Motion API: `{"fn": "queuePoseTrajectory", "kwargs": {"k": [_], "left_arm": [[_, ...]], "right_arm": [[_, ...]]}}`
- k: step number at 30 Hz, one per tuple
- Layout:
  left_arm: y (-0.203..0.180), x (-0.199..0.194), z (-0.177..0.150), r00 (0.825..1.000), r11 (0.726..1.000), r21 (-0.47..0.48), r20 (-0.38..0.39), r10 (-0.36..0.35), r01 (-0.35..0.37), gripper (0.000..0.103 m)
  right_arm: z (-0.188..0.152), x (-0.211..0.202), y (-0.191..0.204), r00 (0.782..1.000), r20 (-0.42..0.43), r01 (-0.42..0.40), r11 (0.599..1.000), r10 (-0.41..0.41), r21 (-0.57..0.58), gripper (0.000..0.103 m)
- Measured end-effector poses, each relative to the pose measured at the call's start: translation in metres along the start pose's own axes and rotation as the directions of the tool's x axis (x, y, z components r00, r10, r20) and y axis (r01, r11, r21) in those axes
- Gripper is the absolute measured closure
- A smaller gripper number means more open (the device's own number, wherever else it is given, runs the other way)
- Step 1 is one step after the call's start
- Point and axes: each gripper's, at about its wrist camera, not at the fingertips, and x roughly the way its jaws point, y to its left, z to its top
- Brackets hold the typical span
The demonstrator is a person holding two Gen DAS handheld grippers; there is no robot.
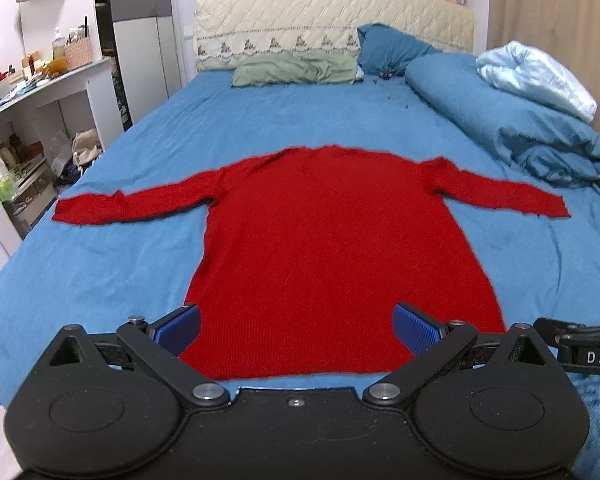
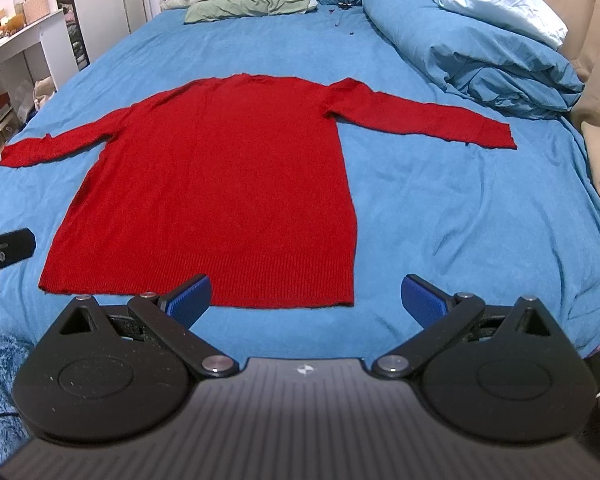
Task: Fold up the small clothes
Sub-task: 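Reach the right gripper to a sweater sleeve cuff and grasp it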
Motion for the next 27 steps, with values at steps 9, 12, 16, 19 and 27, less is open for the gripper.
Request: {"fn": "queuePoseTrajectory", "kwargs": {"k": [9,12,16,19,27], "left_arm": [[-0.032,0.026,0.095,0.990,0.997,0.071,0.138,-0.041,0.032,0.000],[-0.045,0.056,0.124,0.985,0.992,0.068,0.129,-0.117,0.108,0.000],[-0.071,0.112,0.160,0.976,0.981,0.055,0.103,-0.191,0.187,0.000],[-0.095,0.162,0.179,0.975,0.978,0.066,0.087,-0.204,0.199,0.000],[-0.147,0.308,0.198,0.976,0.972,0.092,0.010,-0.216,0.215,0.000]], "right_arm": [[0.065,0.000,-0.075,0.991,0.125,0.033,0.990,-0.050,0.134,0.000],[0.090,0.012,-0.113,0.985,0.160,0.028,0.976,-0.063,0.214,0.000],[0.117,0.048,-0.163,0.981,0.169,0.039,0.957,-0.091,0.288,0.000],[0.130,0.089,-0.196,0.981,0.163,0.048,0.942,-0.107,0.332,0.000],[0.133,0.222,-0.259,0.980,0.181,-0.012,0.894,-0.078,0.448,0.000]]}}
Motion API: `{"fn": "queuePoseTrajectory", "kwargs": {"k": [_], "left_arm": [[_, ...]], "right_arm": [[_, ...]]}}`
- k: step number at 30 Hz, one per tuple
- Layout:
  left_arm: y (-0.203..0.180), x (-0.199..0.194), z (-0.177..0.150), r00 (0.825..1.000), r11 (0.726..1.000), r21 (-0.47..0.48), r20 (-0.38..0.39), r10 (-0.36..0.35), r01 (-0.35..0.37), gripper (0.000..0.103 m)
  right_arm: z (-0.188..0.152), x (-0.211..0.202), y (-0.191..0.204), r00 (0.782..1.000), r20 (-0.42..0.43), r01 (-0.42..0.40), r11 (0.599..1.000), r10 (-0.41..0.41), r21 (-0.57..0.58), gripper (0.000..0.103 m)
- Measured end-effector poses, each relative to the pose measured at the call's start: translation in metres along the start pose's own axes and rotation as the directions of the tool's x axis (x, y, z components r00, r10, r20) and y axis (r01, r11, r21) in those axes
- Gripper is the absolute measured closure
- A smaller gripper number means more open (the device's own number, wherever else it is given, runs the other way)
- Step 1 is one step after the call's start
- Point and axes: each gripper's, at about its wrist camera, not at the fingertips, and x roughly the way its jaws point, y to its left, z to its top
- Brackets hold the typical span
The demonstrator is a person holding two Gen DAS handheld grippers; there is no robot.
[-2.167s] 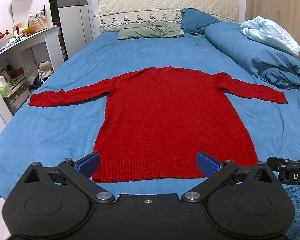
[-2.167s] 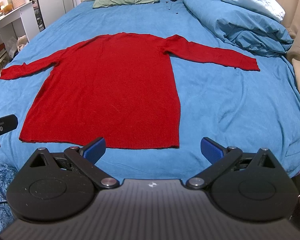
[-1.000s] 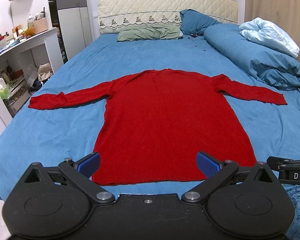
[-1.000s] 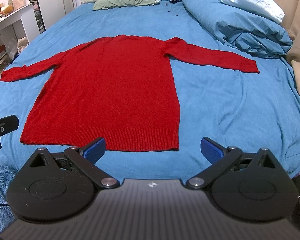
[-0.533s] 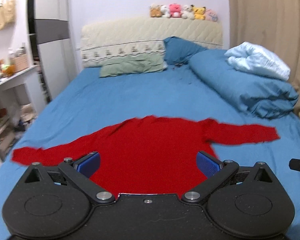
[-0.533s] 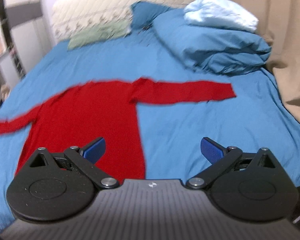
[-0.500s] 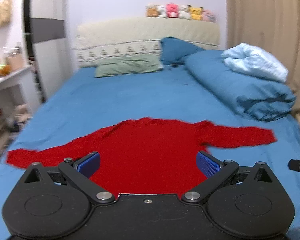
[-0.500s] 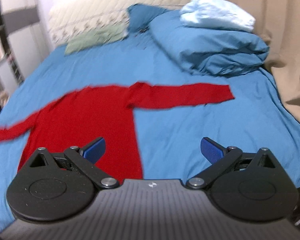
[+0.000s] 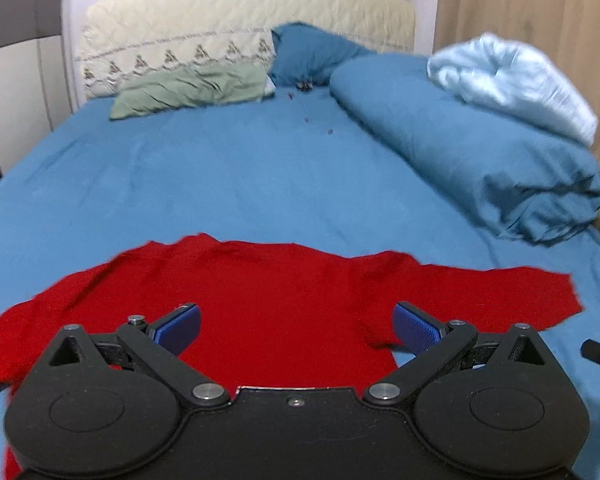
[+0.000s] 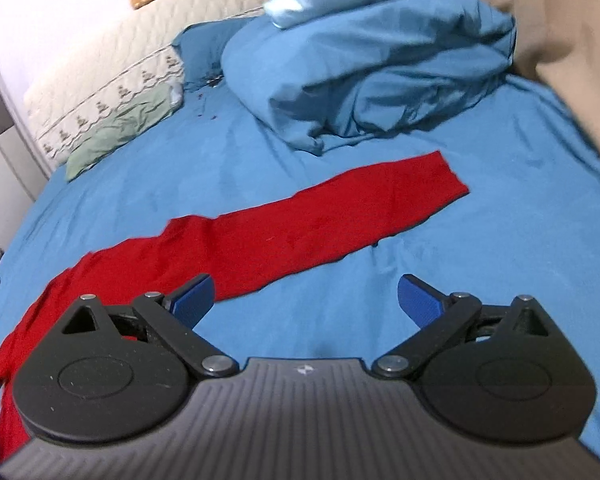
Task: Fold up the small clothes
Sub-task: 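Reach the right gripper to a sweater sleeve cuff and grasp it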
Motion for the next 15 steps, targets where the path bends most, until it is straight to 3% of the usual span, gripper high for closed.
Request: {"fn": "queuePoseTrajectory", "kwargs": {"k": [6,15], "left_arm": [[-0.005,0.096,-0.008,0.997,1.000,-0.017,-0.073,-0.006,0.005,0.000],[-0.018,0.171,-0.013,0.974,0.999,0.018,-0.225,0.043,-0.040,0.000]], "right_arm": [[-0.008,0.090,-0.025,1.000,-0.005,0.012,0.995,-0.012,0.096,0.002],[0.014,0.157,-0.065,0.998,-0.010,0.058,0.956,-0.058,0.287,0.032]]}}
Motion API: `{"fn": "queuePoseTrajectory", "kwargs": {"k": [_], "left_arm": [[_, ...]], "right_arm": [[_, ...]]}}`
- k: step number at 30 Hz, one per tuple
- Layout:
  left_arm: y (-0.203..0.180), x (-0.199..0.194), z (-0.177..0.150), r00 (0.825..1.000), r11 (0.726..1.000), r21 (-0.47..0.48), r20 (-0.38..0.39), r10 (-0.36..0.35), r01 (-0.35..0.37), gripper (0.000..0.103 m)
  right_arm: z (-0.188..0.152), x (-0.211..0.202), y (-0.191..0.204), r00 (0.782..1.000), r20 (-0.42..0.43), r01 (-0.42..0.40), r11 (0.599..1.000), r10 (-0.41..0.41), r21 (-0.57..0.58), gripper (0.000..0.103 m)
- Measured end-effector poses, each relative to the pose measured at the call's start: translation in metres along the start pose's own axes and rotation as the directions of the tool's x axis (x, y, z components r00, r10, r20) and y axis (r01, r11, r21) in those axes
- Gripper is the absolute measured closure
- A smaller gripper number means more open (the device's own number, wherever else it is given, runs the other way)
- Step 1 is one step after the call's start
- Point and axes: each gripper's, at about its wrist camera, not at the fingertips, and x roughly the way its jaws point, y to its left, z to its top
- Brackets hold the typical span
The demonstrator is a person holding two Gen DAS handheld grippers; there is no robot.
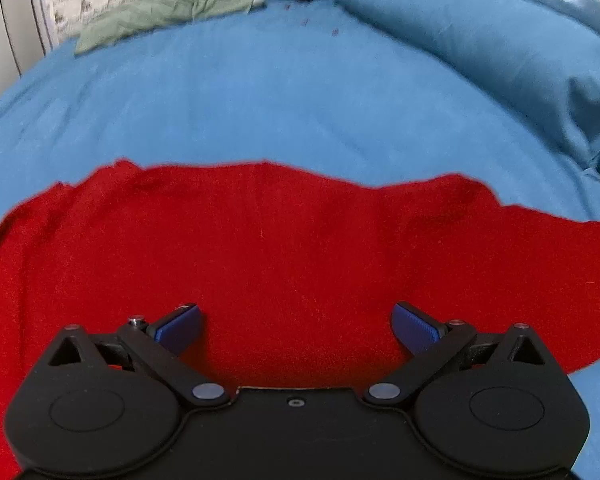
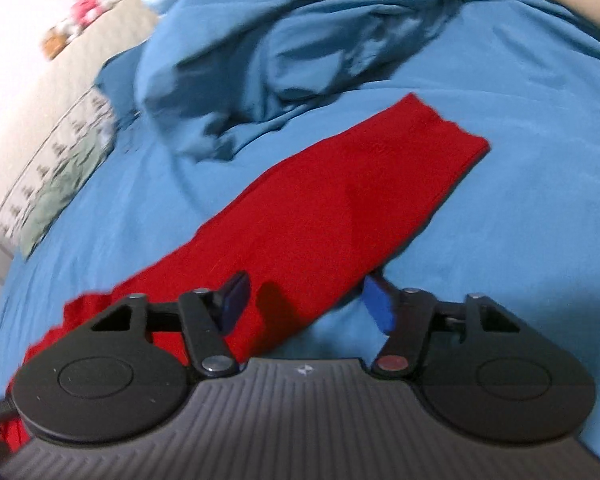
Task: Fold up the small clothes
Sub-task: 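Reach the right gripper to a sweater sleeve cuff and grasp it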
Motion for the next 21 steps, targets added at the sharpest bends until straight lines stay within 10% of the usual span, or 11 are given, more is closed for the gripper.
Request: {"fn": "queuePoseTrajectory", "kwargs": {"k": [7,12,17,21], "left_arm": [[-0.005,0.015,0.003,0.997,1.000,0.001,-0.074,0.031,-0.031,0.000],[0.011,0.018,0.017,0.985,0.999,0.004,-0.168,-0.037,0.038,0.000],[0.051,-0.020,0.027,0.992,0.997,-0.034,-0.098,-0.076,0.073,0.002],[0.104,-0.068,0.029,0.998,0.997,-0.022,-0.015,-0.069,0.069,0.002]], "right_arm": [[0.027,0.012,-0.009,0.996,-0.033,0.087,0.992,-0.084,0.087,0.077],[0.045,-0.007,0.019,0.998,0.002,0.071,0.997,-0.071,0.010,0.083],[0.068,-0.045,0.100,0.992,0.068,-0.098,0.989,0.106,-0.109,0.083],[0.059,-0.069,0.200,0.942,0.057,-0.306,0.917,0.330,-0.254,0.083]]}}
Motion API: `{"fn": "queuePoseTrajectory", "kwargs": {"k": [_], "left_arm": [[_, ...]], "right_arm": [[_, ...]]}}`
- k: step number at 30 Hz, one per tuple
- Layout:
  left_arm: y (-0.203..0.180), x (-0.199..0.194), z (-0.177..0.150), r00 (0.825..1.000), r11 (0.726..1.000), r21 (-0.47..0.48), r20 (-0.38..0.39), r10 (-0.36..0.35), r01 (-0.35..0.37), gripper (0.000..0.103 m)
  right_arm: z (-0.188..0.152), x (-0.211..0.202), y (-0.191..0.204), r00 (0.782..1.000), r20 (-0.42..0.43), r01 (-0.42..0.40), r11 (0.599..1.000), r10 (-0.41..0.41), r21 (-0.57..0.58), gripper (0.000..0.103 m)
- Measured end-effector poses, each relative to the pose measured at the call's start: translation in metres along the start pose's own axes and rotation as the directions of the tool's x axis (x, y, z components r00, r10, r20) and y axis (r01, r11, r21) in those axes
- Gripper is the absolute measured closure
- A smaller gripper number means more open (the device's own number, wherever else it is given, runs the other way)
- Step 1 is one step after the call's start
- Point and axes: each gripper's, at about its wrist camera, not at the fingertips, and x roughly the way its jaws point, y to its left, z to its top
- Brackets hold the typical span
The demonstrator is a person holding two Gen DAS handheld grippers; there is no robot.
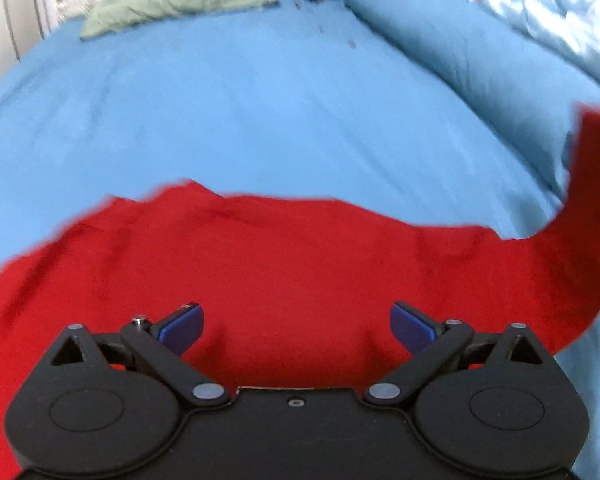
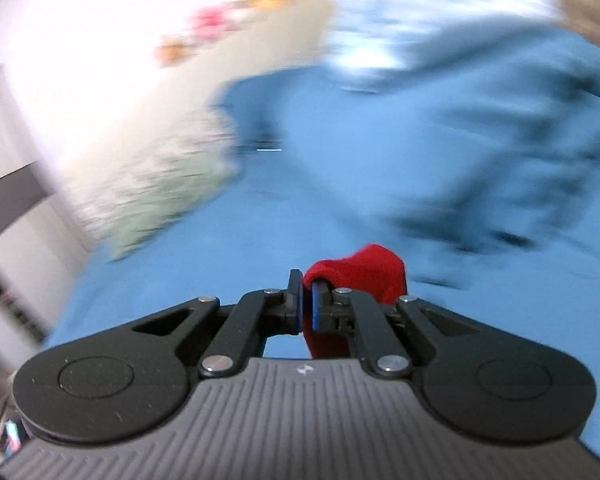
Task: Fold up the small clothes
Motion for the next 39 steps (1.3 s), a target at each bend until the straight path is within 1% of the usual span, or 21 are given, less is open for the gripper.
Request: {"fn": "queuePoseTrajectory", "kwargs": {"k": [2,3,5,8,12,13,14,15,17,19,21,23,26,28,29,30,31,32,33,35,39], "left_arm": [[0.026,-0.021,-0.006,0.999,0.999,0.008,0.033,0.032,-0.032,0.001],[0.040,-0.029,-0.011,0.997,0.998,0.015,0.045,0.055,-0.056,0.001],[0.068,-0.037,-0.024,0.992,0.993,0.027,0.057,0.109,-0.111,0.000],[0.108,-0.036,-0.048,0.984,0.984,0.021,0.024,0.178,-0.178,0.000],[0.140,-0.028,-0.065,0.985,0.985,-0.040,-0.036,0.169,-0.170,0.000],[0.144,-0.027,-0.068,0.986,0.986,-0.054,-0.041,0.159,-0.161,0.000],[0.145,-0.026,-0.070,0.989,0.987,-0.067,-0.042,0.145,-0.148,0.000],[0.146,-0.026,-0.071,0.991,0.988,-0.079,-0.040,0.130,-0.132,0.000],[0.143,-0.026,-0.068,0.995,0.990,-0.106,-0.034,0.093,-0.096,0.000],[0.134,-0.024,-0.062,0.999,0.990,-0.131,-0.026,0.042,-0.045,0.000],[0.120,-0.027,-0.057,1.000,0.990,-0.144,-0.009,-0.007,0.005,0.001],[0.101,-0.022,-0.046,0.999,0.988,-0.145,0.006,-0.042,0.043,0.002],[0.072,-0.008,-0.032,0.996,0.987,-0.138,0.027,-0.085,0.088,0.011],[0.060,0.005,-0.026,0.996,0.986,-0.142,0.021,-0.087,0.089,0.024],[0.056,0.015,-0.023,0.998,0.987,-0.149,0.011,-0.065,0.066,0.028],[0.056,0.021,-0.021,0.999,0.986,-0.162,-0.001,-0.044,0.043,0.039],[0.059,0.028,-0.021,0.999,0.982,-0.185,-0.019,-0.025,0.021,0.059],[0.062,0.035,-0.021,0.999,0.978,-0.210,-0.035,-0.019,0.011,0.073],[0.069,0.040,-0.022,0.999,0.972,-0.236,-0.043,-0.014,0.004,0.099],[0.080,0.034,-0.028,1.000,0.963,-0.268,-0.017,-0.019,0.014,0.099],[0.089,0.000,-0.045,0.998,0.968,-0.249,0.057,0.036,-0.021,0.099]], "right_arm": [[-0.009,0.012,0.055,0.993,-0.025,-0.119,0.989,0.118,-0.083,0.083],[-0.023,0.021,0.086,0.982,-0.057,-0.184,0.974,0.178,-0.130,0.083],[-0.058,0.039,0.129,0.964,-0.127,-0.258,0.942,0.235,-0.214,0.084],[-0.139,0.071,0.177,0.935,-0.274,-0.315,0.883,0.225,-0.347,0.084],[-0.242,0.103,0.192,0.877,-0.470,-0.342,0.821,0.104,-0.456,0.084],[-0.254,0.103,0.192,0.872,-0.481,-0.346,0.805,0.087,-0.482,0.083],[-0.263,0.101,0.196,0.878,-0.473,-0.343,0.783,0.071,-0.520,0.083],[-0.268,0.097,0.197,0.887,-0.457,-0.344,0.753,0.065,-0.560,0.080],[-0.270,0.094,0.198,0.891,-0.450,-0.352,0.717,0.061,-0.601,0.074],[-0.267,0.085,0.195,0.886,-0.459,-0.374,0.683,0.063,-0.628,0.043],[-0.263,0.071,0.188,0.893,-0.445,-0.371,0.665,0.065,-0.648,0.033],[-0.253,0.062,0.188,0.898,-0.438,-0.358,0.665,0.051,-0.656,0.031],[-0.242,0.051,0.167,0.905,-0.426,-0.310,0.695,0.005,-0.649,0.031],[-0.234,0.043,0.149,0.908,-0.417,-0.271,0.726,-0.025,-0.632,0.031],[-0.230,0.039,0.142,0.909,-0.415,-0.255,0.741,-0.035,-0.621,0.031],[-0.226,0.035,0.135,0.911,-0.410,-0.238,0.756,-0.045,-0.610,0.031],[-0.224,0.033,0.128,0.913,-0.405,-0.223,0.766,-0.052,-0.603,0.031],[-0.221,0.031,0.124,0.915,-0.399,-0.208,0.775,-0.061,-0.596,0.031],[-0.218,0.030,0.119,0.917,-0.392,-0.192,0.785,-0.070,-0.589,0.031],[-0.212,0.029,0.114,0.923,-0.376,-0.160,0.804,-0.084,-0.573,0.031],[-0.198,0.024,0.103,0.934,-0.339,-0.091,0.840,-0.114,-0.534,0.031]]}}
